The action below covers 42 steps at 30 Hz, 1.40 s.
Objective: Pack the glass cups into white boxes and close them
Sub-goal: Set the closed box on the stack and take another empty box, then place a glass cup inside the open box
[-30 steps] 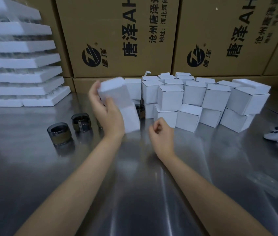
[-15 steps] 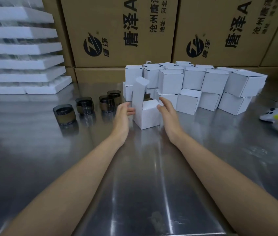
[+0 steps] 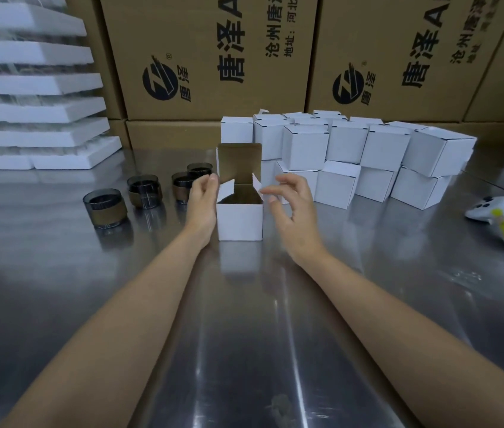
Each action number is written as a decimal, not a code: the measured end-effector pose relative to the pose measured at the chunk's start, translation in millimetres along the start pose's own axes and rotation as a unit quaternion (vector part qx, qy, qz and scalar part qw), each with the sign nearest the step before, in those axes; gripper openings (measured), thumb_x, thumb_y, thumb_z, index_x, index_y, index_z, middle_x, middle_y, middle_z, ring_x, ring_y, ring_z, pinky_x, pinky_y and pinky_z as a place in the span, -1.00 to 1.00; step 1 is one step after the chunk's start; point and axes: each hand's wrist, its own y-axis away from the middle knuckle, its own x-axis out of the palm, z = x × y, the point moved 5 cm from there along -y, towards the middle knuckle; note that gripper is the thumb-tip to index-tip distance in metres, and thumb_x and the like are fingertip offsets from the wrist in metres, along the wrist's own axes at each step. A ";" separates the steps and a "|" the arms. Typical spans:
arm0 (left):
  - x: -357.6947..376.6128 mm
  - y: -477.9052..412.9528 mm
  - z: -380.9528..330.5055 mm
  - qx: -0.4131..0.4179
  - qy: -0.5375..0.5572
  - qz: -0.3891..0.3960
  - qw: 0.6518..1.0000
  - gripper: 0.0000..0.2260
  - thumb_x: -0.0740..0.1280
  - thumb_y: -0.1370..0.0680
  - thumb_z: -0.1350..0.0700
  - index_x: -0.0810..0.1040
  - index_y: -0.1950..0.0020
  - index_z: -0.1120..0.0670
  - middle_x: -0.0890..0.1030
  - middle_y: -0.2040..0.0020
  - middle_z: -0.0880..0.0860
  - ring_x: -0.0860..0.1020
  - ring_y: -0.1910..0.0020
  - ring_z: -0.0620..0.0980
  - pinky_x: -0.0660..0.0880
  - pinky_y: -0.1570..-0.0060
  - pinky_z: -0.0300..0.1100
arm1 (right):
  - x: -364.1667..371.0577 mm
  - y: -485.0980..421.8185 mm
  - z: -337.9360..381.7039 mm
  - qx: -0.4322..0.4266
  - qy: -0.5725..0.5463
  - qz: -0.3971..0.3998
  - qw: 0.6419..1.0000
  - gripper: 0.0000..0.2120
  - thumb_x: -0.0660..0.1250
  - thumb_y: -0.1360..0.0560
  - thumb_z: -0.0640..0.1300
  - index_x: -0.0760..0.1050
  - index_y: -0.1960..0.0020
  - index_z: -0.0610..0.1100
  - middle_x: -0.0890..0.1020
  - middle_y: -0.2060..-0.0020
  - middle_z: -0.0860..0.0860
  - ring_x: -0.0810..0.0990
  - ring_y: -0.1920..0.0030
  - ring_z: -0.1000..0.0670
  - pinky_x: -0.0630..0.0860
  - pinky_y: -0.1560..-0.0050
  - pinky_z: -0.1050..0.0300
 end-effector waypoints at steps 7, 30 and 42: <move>13.7 18.1 -6.8 0.066 0.010 0.111 0.992 -0.76 0.24 -0.56 -0.18 0.48 -0.18 -0.15 0.58 -0.14 -0.23 0.51 -0.18 -0.30 0.39 -0.17 -0.34 | 11.4 -4.4 -6.1 0.008 0.035 0.093 0.995 -0.56 0.22 -0.62 -0.09 0.27 -0.47 0.08 0.14 -0.51 0.11 0.12 -0.48 0.19 0.24 -0.48 -0.02; 8.5 7.7 3.6 -0.034 0.030 0.028 0.999 -0.61 0.01 -0.65 0.13 0.39 -0.44 0.03 0.51 -0.33 0.03 0.51 -0.27 -0.02 0.52 -0.19 -0.11 | -3.2 -9.9 -34.7 0.142 0.128 0.065 0.979 -0.34 0.26 -0.52 0.25 0.24 -0.49 -0.06 0.26 -0.46 0.02 0.38 -0.38 -0.05 0.36 -0.38 -0.12; 15.4 19.5 1.2 0.032 -0.214 0.113 0.970 -0.46 0.02 -0.62 -0.27 0.37 -0.48 -0.02 0.52 -0.35 -0.02 0.42 -0.36 0.00 0.32 -0.28 -0.13 | 14.2 -3.3 -27.3 0.064 0.222 0.169 0.958 -0.16 0.52 -0.36 0.10 0.20 -0.49 -0.11 0.33 -0.37 -0.04 0.39 -0.33 -0.02 0.38 -0.33 0.04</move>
